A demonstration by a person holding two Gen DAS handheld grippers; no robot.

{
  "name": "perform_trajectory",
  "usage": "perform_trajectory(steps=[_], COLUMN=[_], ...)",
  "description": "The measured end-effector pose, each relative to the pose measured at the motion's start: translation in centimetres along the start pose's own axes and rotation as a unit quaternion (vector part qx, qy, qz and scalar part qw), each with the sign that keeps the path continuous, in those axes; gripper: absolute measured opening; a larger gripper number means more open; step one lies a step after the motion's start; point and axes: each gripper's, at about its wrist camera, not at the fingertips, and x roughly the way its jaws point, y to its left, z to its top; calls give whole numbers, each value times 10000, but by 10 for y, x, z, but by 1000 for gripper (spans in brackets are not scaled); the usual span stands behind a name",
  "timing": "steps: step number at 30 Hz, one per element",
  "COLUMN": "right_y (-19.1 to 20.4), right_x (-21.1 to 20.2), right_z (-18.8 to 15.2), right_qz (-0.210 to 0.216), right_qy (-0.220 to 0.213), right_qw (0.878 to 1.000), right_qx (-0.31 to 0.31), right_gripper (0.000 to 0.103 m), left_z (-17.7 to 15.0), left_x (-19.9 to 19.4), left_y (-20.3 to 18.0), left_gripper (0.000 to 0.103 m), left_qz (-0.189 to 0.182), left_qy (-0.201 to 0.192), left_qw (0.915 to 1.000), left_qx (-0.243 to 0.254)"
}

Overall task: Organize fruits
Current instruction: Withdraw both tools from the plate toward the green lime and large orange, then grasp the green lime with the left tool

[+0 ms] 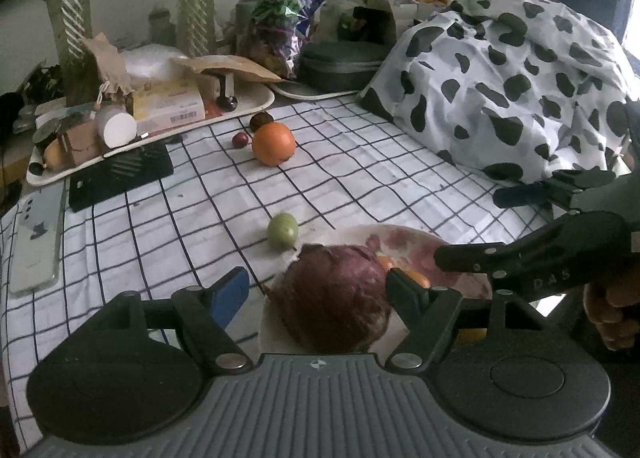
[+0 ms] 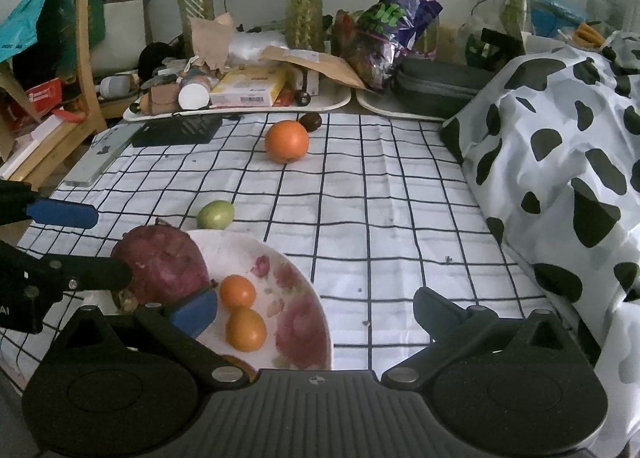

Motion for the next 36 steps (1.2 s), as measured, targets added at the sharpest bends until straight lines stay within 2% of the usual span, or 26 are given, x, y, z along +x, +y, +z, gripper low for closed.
perform_trajectory(steps=[7,20,25,30,36], right_y=[0,-11,-12,-14,-15], right_x=[14,41,51,58,67], right_z=[9,25,34,44,52], right_qz=[-138,-127,-102,-67,-73], right_qy=[5,113,103,73,57], right_qw=[9998,9999,9999,9999,9998], right_qx=[-154,27,-29,-62,-167], right_gripper=[103,103,103,103,103], left_z=[11,24,29,36,43], left_x=[12,37,48,59,80], left_y=[12,30,39,50,55], left_gripper=[73,72,60,57,53], left_qz=[-172,-363,-472,-576,-559], left_qy=[1,95,189,273,548], left_qw=[9998,9991,9983,9967,9956], left_qx=[-95,-182,-288,-509,-517])
